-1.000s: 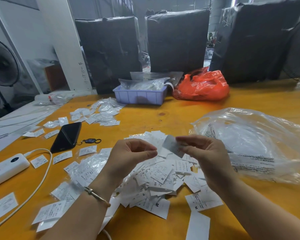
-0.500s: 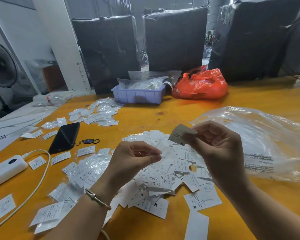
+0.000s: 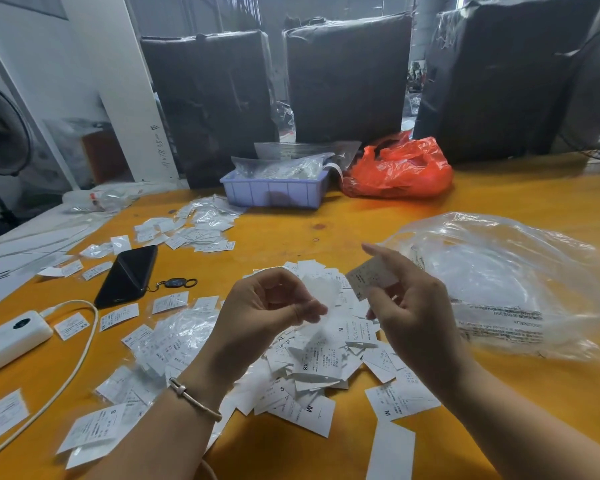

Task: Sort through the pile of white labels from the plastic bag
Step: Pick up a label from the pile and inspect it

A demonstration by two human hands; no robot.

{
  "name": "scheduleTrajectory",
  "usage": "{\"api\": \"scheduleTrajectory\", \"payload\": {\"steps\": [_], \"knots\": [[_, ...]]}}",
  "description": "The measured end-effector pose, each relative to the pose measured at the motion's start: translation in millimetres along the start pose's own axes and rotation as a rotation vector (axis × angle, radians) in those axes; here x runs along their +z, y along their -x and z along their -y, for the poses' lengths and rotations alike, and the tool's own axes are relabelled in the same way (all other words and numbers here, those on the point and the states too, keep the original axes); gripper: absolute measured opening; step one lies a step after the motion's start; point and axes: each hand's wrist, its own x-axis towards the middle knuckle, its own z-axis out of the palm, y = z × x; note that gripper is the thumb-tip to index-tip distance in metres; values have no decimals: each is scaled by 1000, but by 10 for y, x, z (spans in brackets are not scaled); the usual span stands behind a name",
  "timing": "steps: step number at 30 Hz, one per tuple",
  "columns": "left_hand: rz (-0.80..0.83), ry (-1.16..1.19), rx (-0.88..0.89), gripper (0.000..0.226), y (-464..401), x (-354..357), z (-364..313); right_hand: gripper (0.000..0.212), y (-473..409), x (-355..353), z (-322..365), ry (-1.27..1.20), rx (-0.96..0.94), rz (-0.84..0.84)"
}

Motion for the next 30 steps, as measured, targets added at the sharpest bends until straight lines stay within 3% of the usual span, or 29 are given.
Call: {"api": "scheduleTrajectory", "payload": {"steps": [5,10,15,24,30], "knots": [[-32,-14,12,18,7,-9,-10,69,21,-36,56,-120,-32,-36],[-35,-46,33,22,22,-2,-44,51,35,-132,178,-132,-262,-196],[-30,-62,42,20,22,2,-48,34,39,-119,238,-128,-330,-109],[-8,-60,52,15,14,-22,-42,26,24,-94,142,-61,-328,-44],[48,-45,21,15,12,-26,-40,5,8,-106,84,-40,-369,62]]}}
